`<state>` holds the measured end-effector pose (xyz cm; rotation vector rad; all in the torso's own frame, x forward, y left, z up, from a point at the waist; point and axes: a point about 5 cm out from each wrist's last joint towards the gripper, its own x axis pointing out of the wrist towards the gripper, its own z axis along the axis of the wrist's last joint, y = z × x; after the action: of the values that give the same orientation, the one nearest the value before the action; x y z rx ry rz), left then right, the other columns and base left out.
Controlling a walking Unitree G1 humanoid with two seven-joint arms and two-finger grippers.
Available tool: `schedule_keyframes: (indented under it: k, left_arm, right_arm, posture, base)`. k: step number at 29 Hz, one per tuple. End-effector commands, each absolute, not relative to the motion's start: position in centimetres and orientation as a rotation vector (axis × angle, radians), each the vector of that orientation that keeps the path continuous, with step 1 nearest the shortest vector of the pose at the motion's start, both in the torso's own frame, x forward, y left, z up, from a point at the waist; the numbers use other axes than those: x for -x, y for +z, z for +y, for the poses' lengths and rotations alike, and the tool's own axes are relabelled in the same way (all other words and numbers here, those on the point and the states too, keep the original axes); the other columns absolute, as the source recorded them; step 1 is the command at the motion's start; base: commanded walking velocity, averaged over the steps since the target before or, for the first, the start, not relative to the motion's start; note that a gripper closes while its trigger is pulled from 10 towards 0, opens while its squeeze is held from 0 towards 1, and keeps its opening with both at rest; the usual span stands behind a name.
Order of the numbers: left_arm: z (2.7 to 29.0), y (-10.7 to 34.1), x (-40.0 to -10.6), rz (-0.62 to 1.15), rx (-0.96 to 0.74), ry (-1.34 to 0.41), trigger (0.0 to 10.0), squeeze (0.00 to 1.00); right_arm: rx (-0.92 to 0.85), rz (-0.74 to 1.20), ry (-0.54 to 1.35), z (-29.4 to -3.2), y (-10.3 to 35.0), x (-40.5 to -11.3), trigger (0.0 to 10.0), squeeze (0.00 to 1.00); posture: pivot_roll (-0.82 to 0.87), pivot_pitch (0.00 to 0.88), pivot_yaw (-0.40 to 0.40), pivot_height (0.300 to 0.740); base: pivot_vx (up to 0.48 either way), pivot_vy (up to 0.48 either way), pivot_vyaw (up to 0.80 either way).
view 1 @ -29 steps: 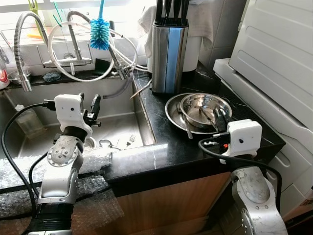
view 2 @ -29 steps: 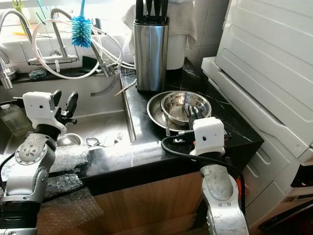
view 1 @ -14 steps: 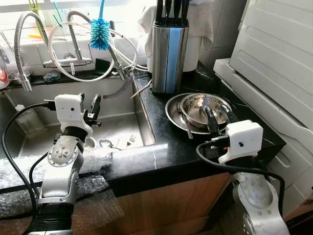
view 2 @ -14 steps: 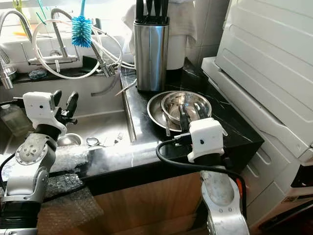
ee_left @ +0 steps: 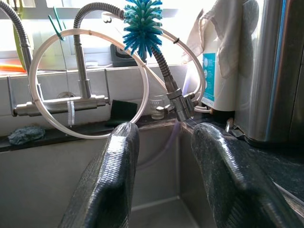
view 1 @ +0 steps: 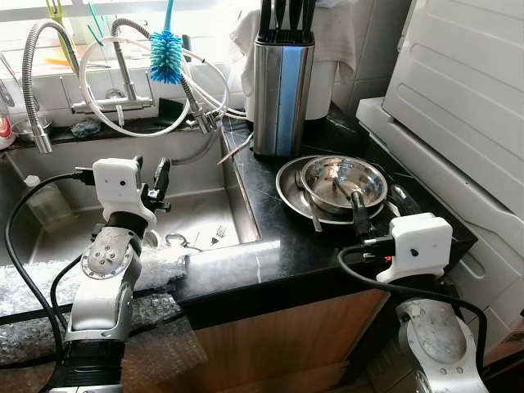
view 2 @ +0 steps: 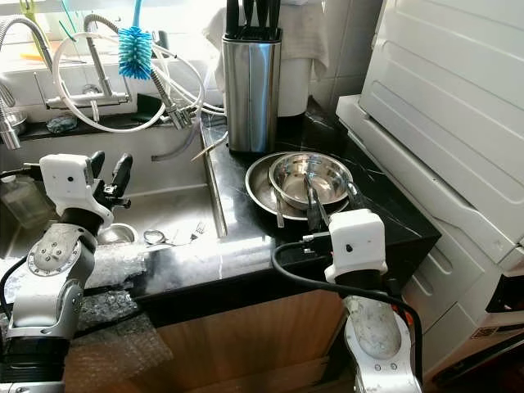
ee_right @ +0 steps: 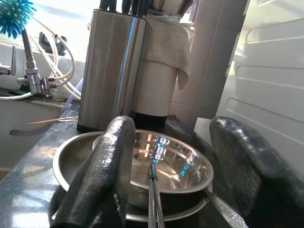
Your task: Kitchen organization
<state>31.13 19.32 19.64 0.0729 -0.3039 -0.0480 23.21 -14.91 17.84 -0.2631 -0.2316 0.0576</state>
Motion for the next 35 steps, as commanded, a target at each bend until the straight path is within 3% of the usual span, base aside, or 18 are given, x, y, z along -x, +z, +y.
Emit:
schedule_keyframes:
  k: [1, 13, 14, 15, 32, 33, 34, 35]
  left_arm:
    - [19.2, 19.8, -31.0, -0.311, -0.064, -0.054, 10.0, 0.0]
    - [19.0, 19.7, -31.0, -0.304, -0.061, -0.063, 10.0, 0.0]
    - [18.9, 19.7, -31.0, -0.303, -0.06, -0.065, 10.0, 0.0]
    - [18.9, 19.7, -31.0, -0.303, -0.06, -0.065, 10.0, 0.0]
    - [18.7, 19.6, -31.0, -0.298, -0.063, -0.066, 10.0, 0.0]
    - [18.7, 19.6, -31.0, -0.297, -0.062, -0.066, 10.0, 0.0]
    - [18.7, 19.6, -31.0, -0.297, -0.063, -0.066, 10.0, 0.0]
    - [18.7, 19.6, -31.0, -0.297, -0.063, -0.066, 10.0, 0.0]
  right_arm:
    - [0.26, -0.237, 0.077, -14.7, 18.1, -22.9, 10.0, 1.0]
    - [0.309, -0.151, 0.048, -15.5, 16.8, -22.6, 10.0, 0.98]
    - [0.317, -0.127, 0.034, -15.8, 16.5, -22.6, 10.0, 0.6]
    - [0.318, -0.114, 0.027, -16.0, 16.2, -22.6, 10.0, 0.0]
    - [0.318, -0.082, 0.031, -16.2, 16.0, -23.1, 10.0, 0.0]
    - [0.317, -0.082, 0.031, -16.2, 16.0, -23.1, 9.5, 0.0]
    - [0.316, -0.084, 0.037, -16.2, 16.0, -23.1, 0.0, 0.0]
    - [0.318, -0.085, 0.039, -16.2, 16.0, -23.1, 0.0, 0.0]
  posture:
    - [-0.16, 0.0, -0.007, 0.74]
    - [-0.17, 0.008, -0.006, 0.74]
    - [-0.17, 0.008, -0.007, 0.74]
    - [-0.17, 0.008, -0.007, 0.74]
    - [-0.16, 0.008, -0.007, 0.74]
    - [-0.16, 0.008, -0.007, 0.74]
    - [-0.16, 0.008, -0.008, 0.74]
    - [-0.17, 0.008, -0.008, 0.74]
  base:
    - [0.0, 0.0, 0.0]
    - [0.0, 0.0, 0.0]
    - [0.0, 0.0, 0.0]
    - [0.0, 0.0, 0.0]
    - [0.0, 0.0, 0.0]
    - [0.0, 0.0, 0.0]
    - [0.0, 0.0, 0.0]
    - [0.0, 0.0, 0.0]
